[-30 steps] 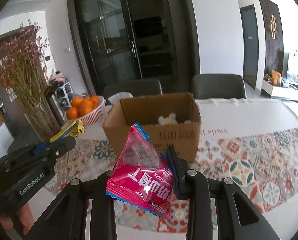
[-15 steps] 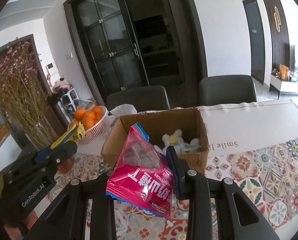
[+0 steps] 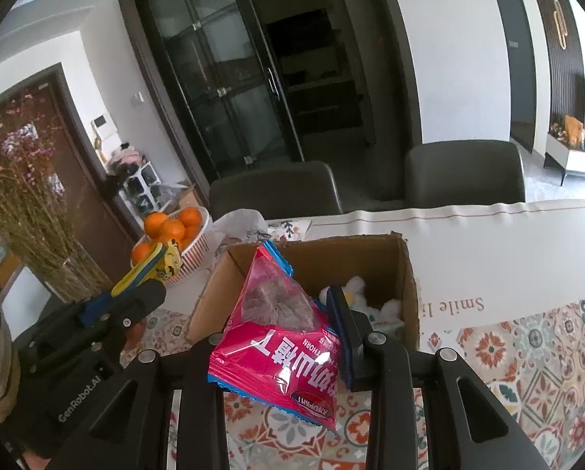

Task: Organize soft objects
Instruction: 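Carry the yellow clip with the left tool while the right tool carries the pink packet over the box, then open both tools to drop the clip and pink packet into the box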

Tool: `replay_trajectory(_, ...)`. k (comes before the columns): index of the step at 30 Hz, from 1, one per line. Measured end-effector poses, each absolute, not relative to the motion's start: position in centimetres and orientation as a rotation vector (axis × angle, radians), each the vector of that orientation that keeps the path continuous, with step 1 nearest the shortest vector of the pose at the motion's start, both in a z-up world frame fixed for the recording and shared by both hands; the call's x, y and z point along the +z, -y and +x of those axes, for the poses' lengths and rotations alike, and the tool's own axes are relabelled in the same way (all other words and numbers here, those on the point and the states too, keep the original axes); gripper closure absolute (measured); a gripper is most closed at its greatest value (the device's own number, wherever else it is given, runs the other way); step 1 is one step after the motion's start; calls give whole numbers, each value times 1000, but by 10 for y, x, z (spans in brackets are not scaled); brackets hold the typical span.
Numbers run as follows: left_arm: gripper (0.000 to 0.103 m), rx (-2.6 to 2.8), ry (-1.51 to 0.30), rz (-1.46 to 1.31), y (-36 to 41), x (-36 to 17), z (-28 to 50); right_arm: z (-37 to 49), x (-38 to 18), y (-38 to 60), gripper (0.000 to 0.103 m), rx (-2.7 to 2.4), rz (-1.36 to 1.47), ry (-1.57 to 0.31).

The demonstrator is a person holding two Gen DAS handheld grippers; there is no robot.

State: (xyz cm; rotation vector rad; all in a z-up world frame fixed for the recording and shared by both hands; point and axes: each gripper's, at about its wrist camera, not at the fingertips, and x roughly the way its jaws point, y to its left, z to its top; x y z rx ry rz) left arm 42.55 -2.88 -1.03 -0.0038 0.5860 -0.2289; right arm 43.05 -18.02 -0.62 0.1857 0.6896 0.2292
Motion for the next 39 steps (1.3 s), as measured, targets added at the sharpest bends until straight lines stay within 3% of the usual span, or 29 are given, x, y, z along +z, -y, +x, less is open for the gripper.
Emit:
replay_trajectory(26, 78, -263, -921, 29, 44, -75, 526, 543, -79, 183, 67, 260, 169, -1010)
replay_trajectory(30, 74, -267, -948, 9, 43, -79, 531, 550, -85, 184, 39, 270, 204, -1036)
replay_trajectory(34, 61, -248, -948, 17, 43, -78, 529, 548, -85, 186, 35, 266, 224, -1032)
replay_trajectory(39, 51, -226, -931, 26, 41, -71, 520, 541, -80, 187, 31, 266, 231, -1023)
